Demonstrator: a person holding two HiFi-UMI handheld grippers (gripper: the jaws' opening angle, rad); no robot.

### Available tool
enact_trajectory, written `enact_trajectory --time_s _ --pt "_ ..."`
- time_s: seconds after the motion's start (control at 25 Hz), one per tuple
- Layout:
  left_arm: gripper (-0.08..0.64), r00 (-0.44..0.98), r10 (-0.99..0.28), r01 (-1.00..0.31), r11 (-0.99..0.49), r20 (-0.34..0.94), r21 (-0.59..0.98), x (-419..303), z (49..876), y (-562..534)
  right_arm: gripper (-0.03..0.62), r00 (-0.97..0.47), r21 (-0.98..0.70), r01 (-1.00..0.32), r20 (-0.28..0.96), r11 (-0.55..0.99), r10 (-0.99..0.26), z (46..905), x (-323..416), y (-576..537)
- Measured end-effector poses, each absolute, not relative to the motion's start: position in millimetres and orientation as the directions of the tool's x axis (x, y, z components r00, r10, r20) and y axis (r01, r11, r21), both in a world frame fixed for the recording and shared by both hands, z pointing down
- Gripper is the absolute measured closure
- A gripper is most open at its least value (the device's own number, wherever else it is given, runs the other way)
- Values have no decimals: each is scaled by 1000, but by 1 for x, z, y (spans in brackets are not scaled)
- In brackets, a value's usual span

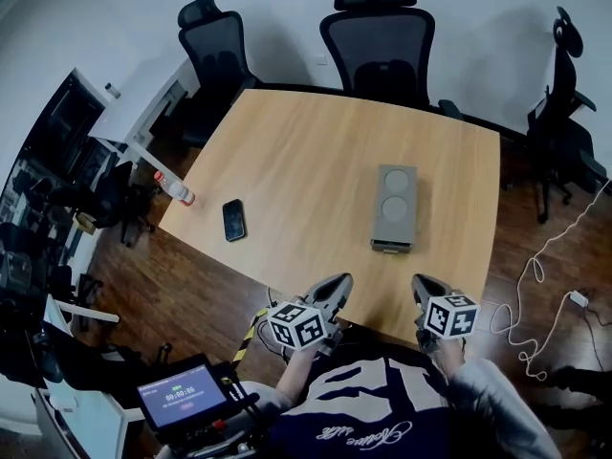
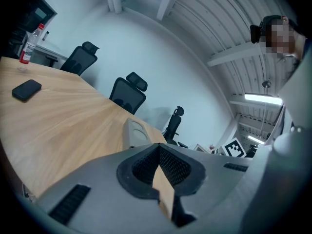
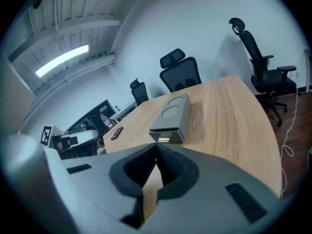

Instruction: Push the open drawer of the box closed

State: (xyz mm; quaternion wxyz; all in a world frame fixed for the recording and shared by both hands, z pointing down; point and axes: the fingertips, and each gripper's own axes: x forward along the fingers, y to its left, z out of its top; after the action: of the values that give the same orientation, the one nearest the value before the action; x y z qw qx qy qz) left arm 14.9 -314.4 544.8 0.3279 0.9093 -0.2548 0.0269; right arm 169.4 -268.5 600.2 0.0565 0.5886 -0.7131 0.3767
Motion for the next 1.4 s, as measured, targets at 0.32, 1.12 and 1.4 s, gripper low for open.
enact_trajectory --time_s 0.32,1.12,1.4 --pt "558 847 -478 -511 -608 234 607 47 565 -206 595 -357 -483 -871 490 93 -795 589 198 -173" --pt "558 722 -636 -662 -518 272 542 -14 558 -49 595 -534 -483 -818 440 311 -722 578 139 -71" --pt "558 736 -628 -645 -538 252 542 -37 547 -11 595 -512 -472 -829 426 299 -746 560 119 -46"
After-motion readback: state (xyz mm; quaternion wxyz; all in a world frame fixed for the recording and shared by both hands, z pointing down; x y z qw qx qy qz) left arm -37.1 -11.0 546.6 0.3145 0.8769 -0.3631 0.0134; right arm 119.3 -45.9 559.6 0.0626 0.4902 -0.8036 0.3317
